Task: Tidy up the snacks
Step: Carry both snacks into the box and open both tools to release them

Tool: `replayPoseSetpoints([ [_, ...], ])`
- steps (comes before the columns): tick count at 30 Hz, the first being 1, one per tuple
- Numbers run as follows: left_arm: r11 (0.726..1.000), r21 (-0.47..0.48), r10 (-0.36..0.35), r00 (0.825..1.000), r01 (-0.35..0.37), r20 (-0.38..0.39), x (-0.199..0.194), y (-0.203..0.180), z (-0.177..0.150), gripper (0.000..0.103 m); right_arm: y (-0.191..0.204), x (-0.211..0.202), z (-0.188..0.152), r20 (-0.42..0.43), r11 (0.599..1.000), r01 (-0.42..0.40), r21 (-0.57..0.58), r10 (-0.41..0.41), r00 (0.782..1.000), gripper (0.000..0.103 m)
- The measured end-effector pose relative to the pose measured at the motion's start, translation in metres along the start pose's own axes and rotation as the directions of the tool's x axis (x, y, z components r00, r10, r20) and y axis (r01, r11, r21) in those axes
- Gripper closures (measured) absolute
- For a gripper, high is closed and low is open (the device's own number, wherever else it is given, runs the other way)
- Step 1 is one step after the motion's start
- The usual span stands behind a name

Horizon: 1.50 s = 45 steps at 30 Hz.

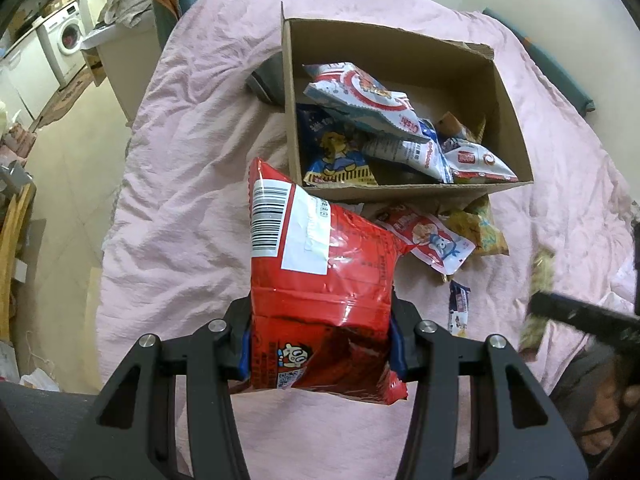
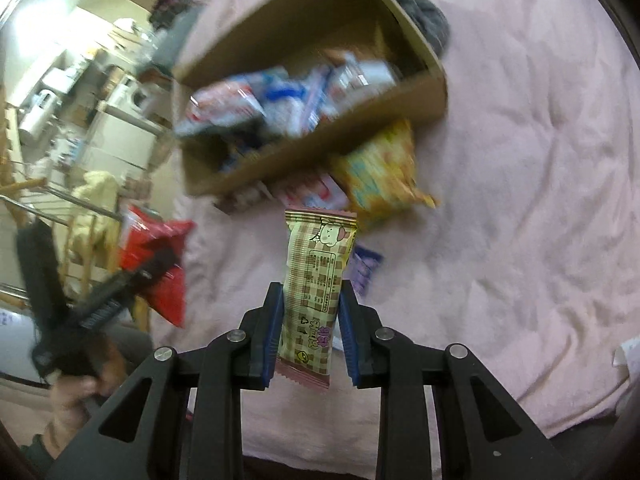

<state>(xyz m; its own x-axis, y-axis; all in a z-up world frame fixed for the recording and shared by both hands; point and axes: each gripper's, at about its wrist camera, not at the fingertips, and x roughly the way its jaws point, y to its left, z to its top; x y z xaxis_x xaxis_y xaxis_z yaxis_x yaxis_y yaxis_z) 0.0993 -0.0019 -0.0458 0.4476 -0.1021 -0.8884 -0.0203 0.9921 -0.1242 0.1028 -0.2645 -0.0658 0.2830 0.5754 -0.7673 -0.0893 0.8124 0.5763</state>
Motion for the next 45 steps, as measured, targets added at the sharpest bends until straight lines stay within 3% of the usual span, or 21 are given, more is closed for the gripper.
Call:
replayPoseSetpoints([
  [3, 1.0, -0.013, 0.014, 1.0, -0.014, 0.006, -0.001, 0.002, 0.002, 0.057, 0.011, -0.009, 0.012, 0.053, 0.999, -0.025, -0.034, 0.026, 0.998, 0.075],
  [8, 0.999, -0.031, -0.031, 0.999, 0.031, -0.013, -0.009, 0.002, 0.013, 0.057, 0.022, -0.02, 0.034, 0.134, 0.995, -0.034, -0.092, 0.046, 0.99, 0.075],
  [10, 0.998, -0.03, -0.046, 0.999, 0.046, 0.007, -0.015, 0.001, 0.026, 0.057, 0.023, -0.024, 0.048, 0.17, 0.994, -0.041, -0.101, 0.058, 0.984, 0.075],
  [14, 1.0, 0.025, -0.006, 0.994, 0.003, 0.105, -0.027, -0.012, 0.068, 0.057, 0.024, -0.027, 0.076, 0.235, 0.992, -0.037, -0.12, 0.064, 0.97, 0.075],
  [17, 0.998, 0.059, -0.001, 0.991, -0.007, 0.132, -0.024, -0.022, 0.095, 0.057, 0.019, -0.025, 0.098, 0.264, 0.993, -0.029, -0.118, 0.06, 0.963, 0.075],
  [27, 0.996, 0.091, 0.004, 0.973, -0.025, 0.229, 0.009, -0.047, 0.153, 0.057, -0.001, 0.003, 0.152, 0.286, 0.996, 0.03, -0.082, -0.005, 0.958, 0.075],
  [33, 0.994, 0.104, 0.01, 0.981, -0.031, 0.195, 0.053, -0.052, 0.161, 0.057, -0.007, 0.024, 0.164, 0.265, 0.996, 0.055, -0.075, -0.033, 0.964, 0.075],
  [40, 0.993, 0.112, 0.019, 0.996, -0.029, 0.084, 0.1, -0.051, 0.164, 0.057, -0.01, 0.046, 0.166, 0.222, 0.992, 0.107, -0.061, -0.091, 0.971, 0.075],
  [45, 0.997, 0.076, -0.024, 0.993, 0.015, 0.117, 0.089, -0.049, 0.165, 0.056, -0.013, 0.054, 0.166, 0.202, 0.991, 0.124, -0.052, -0.112, 0.973, 0.075],
])
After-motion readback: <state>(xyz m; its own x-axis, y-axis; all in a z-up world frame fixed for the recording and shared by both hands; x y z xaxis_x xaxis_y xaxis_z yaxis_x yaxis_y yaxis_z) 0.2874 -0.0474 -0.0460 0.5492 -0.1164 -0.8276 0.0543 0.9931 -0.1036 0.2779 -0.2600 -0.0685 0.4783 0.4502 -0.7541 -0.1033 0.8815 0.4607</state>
